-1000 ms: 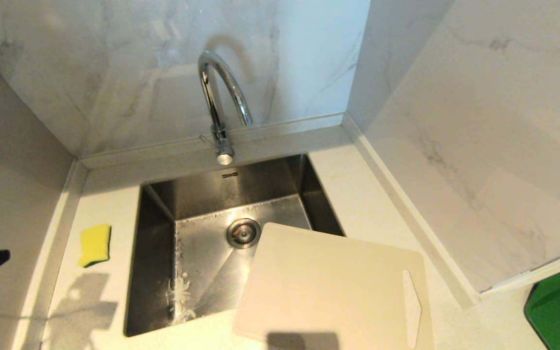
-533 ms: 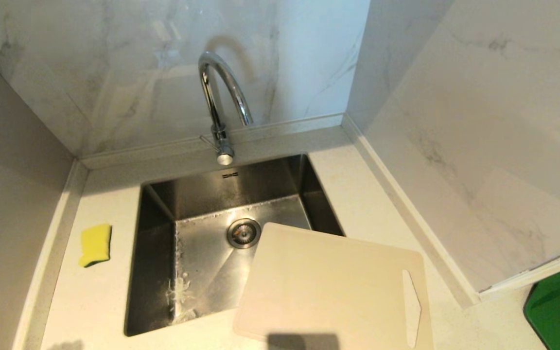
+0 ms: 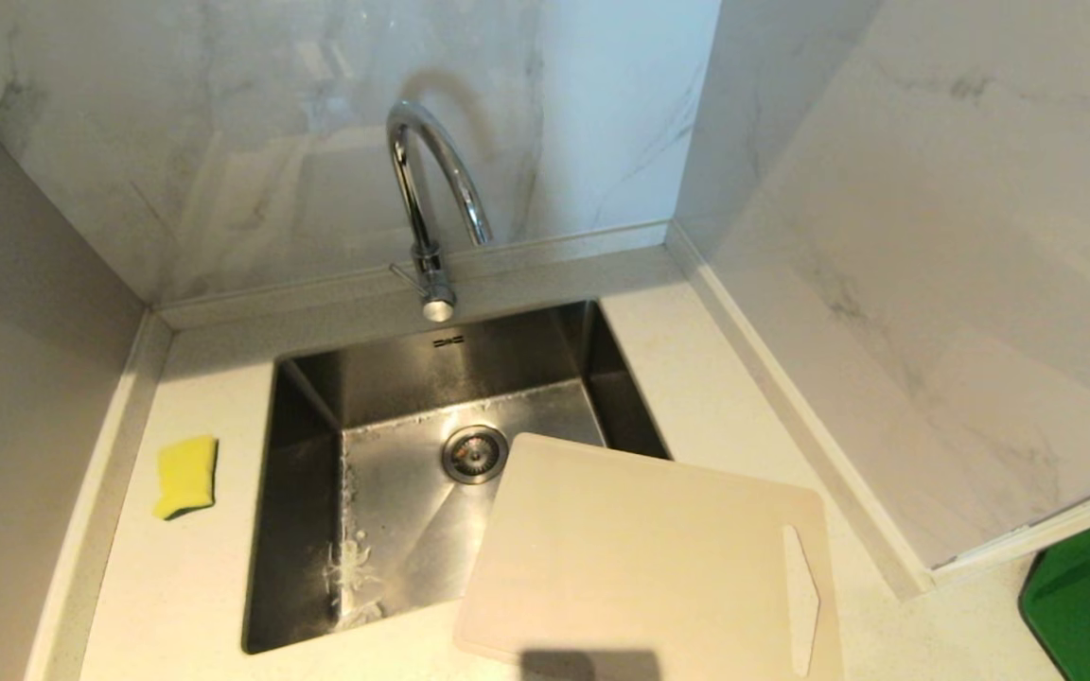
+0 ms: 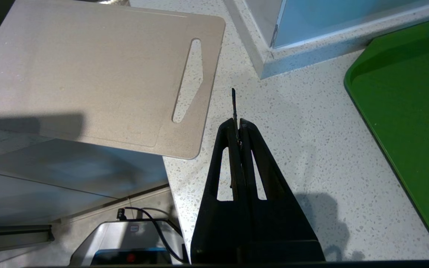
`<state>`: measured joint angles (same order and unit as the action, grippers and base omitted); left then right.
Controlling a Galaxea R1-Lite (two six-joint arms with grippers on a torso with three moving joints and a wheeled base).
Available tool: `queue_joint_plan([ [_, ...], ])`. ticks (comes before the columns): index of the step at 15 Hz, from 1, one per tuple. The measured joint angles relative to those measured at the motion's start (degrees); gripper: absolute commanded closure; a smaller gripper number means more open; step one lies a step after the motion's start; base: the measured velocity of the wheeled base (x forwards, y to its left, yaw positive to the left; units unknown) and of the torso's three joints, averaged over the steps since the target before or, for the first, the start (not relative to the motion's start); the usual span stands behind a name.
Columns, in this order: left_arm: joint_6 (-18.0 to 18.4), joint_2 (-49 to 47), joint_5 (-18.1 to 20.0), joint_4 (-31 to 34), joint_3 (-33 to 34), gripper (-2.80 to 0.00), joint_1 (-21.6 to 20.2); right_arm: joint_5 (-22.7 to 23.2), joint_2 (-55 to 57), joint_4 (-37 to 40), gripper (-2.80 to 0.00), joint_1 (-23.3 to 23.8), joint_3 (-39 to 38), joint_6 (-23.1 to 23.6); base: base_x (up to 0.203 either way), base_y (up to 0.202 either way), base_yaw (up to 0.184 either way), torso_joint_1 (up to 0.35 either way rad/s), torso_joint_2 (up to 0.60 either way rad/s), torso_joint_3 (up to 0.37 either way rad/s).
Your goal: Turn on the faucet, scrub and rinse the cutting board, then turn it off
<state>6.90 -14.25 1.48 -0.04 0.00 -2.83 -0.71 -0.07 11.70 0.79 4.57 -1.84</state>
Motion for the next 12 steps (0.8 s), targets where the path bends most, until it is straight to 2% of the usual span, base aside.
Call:
queue_joint_plan([
  [5, -2.0, 5.1, 0.1, 1.4, -0.3, 0.00, 0.7, 0.0, 0.0, 0.0, 0.00, 0.0, 0.0, 0.0, 0.000, 0.000, 0.000, 0.000, 0.00, 0.000],
  [8, -2.4, 11.1, -0.1, 1.0, -0.4, 0.00, 1.6, 0.0, 0.0, 0.0, 0.00, 0.0, 0.0, 0.0, 0.000, 0.000, 0.000, 0.000, 0.00, 0.000],
  [12, -2.9, 13.9, -0.2, 0.8, -0.2, 0.00, 1.9, 0.0, 0.0, 0.0, 0.00, 0.0, 0.0, 0.0, 0.000, 0.000, 0.000, 0.000, 0.00, 0.000],
])
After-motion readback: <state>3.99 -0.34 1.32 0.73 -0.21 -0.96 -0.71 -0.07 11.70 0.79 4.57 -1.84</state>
